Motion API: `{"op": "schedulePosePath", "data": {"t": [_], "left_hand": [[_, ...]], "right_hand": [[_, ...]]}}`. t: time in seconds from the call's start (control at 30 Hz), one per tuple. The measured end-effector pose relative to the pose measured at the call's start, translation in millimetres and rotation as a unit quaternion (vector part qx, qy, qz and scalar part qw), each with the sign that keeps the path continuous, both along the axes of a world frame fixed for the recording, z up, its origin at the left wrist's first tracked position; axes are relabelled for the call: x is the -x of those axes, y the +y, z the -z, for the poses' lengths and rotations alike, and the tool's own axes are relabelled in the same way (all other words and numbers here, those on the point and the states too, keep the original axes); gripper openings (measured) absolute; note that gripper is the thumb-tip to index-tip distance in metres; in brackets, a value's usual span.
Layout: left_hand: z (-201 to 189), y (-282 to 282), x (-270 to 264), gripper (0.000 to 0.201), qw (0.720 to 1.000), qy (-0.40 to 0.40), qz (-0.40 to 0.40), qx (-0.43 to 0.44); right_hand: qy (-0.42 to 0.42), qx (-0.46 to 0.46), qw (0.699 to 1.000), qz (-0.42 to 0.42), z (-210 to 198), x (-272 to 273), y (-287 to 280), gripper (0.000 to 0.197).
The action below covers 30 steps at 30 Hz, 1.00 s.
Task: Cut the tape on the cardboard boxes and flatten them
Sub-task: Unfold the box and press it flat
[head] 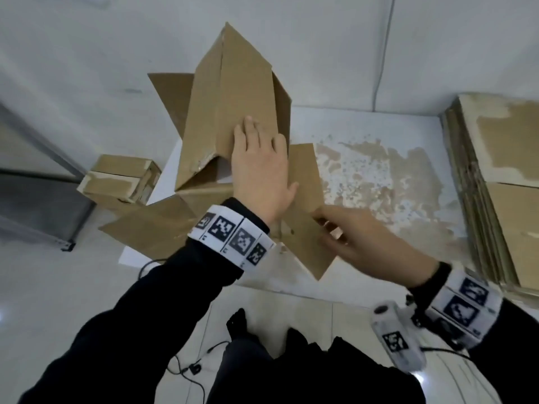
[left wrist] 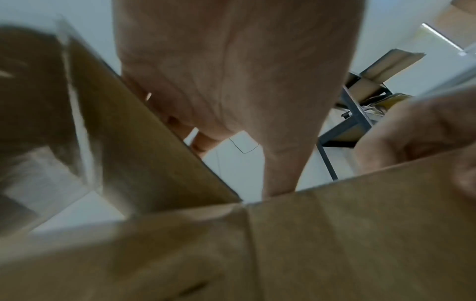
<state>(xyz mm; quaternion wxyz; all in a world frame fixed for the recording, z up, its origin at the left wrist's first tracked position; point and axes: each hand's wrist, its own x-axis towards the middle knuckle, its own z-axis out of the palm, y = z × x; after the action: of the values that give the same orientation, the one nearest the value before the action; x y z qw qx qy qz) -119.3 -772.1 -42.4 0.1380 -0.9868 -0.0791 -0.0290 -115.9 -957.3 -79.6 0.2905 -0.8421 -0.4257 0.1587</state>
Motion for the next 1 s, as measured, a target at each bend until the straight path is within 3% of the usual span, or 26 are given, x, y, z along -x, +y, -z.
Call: {"op": "schedulePosePath", "data": {"t": [0.07,0.13,0.23,0.33,0.37,0.5,0.6,0.8,0.83,0.93,1.0], "left_hand": [[5,6,4,0.069,1.000,-0.020,0.011,0.020],[7,21,14,0.065,0.998,-0.048,0.023,0.034],[12,36,34,0.055,0.996,-0.072,0.046,0.036],[16,42,52,0.048,0.994,-0.081,0.058,0.040],[18,44,56,0.047,0.994,-0.083,0.060,0.042],[22,49,68,0.043,0.993,-0.092,0.065,0.037],[24,51,72,0.039,0.991,-0.107,0.075,0.040],[33,52,79,0.037,0.979,-0.145,0.134,0.044],[33,53,78,0.038,0.978,-0.151,0.140,0.039],[33,59,64,0.040,0.975,-0.167,0.146,0.033],[33,62,46,0.040,0.974,-0.170,0.147,0.037]], "right_hand": [[0.118,0.007,0.993,-0.021,-8,-5,6,0.045],[0.162,-0.012,0.986,0.027,-10,-39,9,0.061],[0.076,-0.046,0.984,0.152,-5,-114,31,0.051],[0.027,-0.022,0.983,0.180,12,-163,88,0.077],[0.030,-0.022,0.983,0.180,17,-170,107,0.078],[0.048,-0.002,0.992,0.115,31,-189,134,0.028],[0.064,0.021,0.993,0.101,22,-220,111,0.030],[0.124,-0.066,0.947,0.288,33,-278,58,0.009],[0.148,-0.100,0.936,0.303,39,-274,56,0.014],[0.187,-0.227,0.901,0.318,41,-222,53,0.065],[0.236,-0.375,0.848,0.289,43,-165,42,0.079]]}}
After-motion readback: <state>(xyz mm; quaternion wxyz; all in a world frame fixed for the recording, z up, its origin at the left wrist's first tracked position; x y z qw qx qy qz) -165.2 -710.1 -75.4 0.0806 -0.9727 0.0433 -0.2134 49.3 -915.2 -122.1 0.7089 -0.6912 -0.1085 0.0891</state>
